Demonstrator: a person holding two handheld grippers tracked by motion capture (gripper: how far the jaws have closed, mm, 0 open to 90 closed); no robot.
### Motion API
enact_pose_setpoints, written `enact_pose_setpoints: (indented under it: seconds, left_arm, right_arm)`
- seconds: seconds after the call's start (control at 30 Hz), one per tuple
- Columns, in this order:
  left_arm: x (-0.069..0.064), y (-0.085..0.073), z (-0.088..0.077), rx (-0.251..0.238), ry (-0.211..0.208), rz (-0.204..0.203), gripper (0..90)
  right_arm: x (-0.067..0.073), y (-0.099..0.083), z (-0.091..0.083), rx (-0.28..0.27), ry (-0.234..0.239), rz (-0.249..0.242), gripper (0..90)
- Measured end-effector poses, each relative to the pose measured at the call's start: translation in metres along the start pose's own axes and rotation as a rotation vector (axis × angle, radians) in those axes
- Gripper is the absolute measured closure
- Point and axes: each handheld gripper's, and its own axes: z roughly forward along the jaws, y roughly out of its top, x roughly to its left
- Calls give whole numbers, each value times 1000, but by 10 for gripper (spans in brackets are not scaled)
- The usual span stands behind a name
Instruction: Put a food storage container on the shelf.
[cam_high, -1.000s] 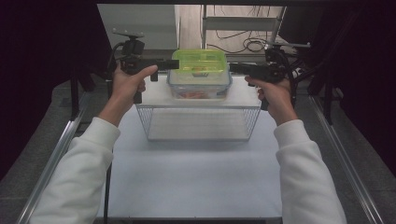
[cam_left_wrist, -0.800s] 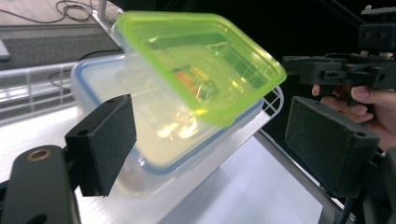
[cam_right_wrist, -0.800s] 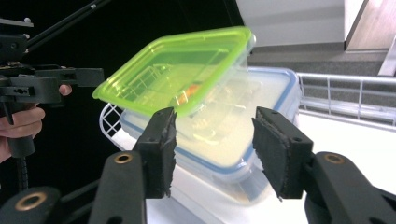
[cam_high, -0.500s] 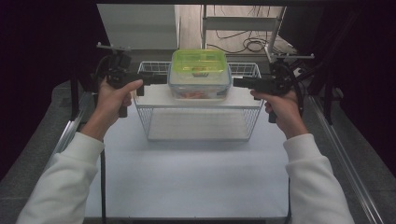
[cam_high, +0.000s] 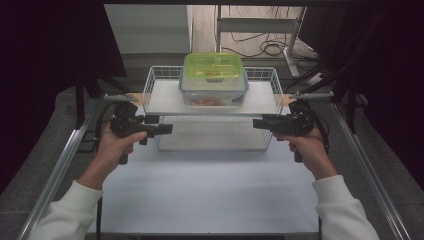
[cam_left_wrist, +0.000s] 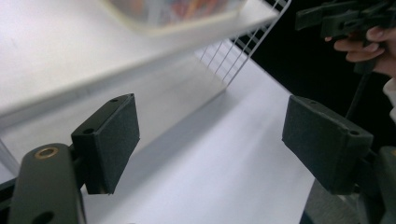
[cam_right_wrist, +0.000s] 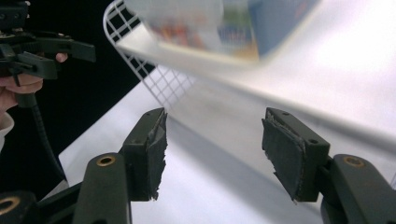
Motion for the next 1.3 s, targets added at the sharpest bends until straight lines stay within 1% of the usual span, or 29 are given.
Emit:
enact_pose_setpoints:
  seconds: [0.1, 0.13, 0.17, 0.23, 0.33, 0.37, 0.4, 0.43, 0.53, 0.57, 0.63, 0.7, 0.77, 0.87, 0.93, 1.03, 1.13, 1.2, 1.3]
  left_arm:
    - [-3, -16, 5, 15, 5, 23, 189]
    - [-5, -24, 7, 25, 3, 28, 191]
    - [-6, -29, 8, 28, 4, 33, 191]
    - [-8, -38, 11, 41, 2, 41, 197]
    - [-11, -61, 19, 64, -3, 47, 199]
    - [-11, -66, 21, 74, -2, 51, 199]
    - [-11, -77, 25, 86, -7, 46, 200]
    - [-11, -82, 26, 92, -13, 42, 200]
    - [-7, -100, 33, 112, -24, 19, 201]
    - [-5, -104, 35, 119, -23, 16, 201]
    - [-1, -108, 39, 130, -14, 8, 202]
    - [0, -110, 42, 129, -1, 8, 204]
    - [1, -112, 43, 128, -8, 1, 205]
    - [2, -116, 45, 142, 5, 11, 206]
    - [3, -117, 45, 137, 0, 2, 208]
    - [5, -119, 44, 135, 3, -1, 208]
    - [5, -119, 43, 132, 11, -1, 208]
    - [4, -119, 43, 130, 6, 0, 207]
    - [5, -120, 44, 132, 10, 3, 202]
  right_arm:
    - [-3, -19, 1, 14, -4, -2, 391]
    - [-4, -25, 2, 19, -8, -10, 388]
    - [-5, -35, 3, 31, -9, -11, 385]
    - [-6, -46, 5, 40, -5, -12, 381]
    - [-9, -65, 9, 56, -1, -3, 379]
    - [-10, -74, 11, 73, -6, 6, 376]
    - [-11, -79, 13, 84, -10, 4, 375]
    - [-12, -90, 17, 107, -14, 6, 374]
    - [-13, -106, 25, 147, -16, 1, 371]
    - [-14, -112, 30, 171, -15, 1, 369]
    - [-15, -117, 36, 197, -21, 0, 366]
    - [-14, -119, 41, 204, -20, -2, 364]
    - [-12, -119, 44, 210, -17, -15, 361]
    - [-10, -122, 47, 202, -15, -24, 355]
    - [-10, -125, 47, 192, -19, -25, 355]
    - [-9, -126, 46, 188, -57, -49, 353]
    - [-8, -127, 43, 166, -35, -40, 344]
    - [-8, -128, 42, 169, -35, -39, 321]
    - [-9, -130, 42, 163, -42, -34, 301]
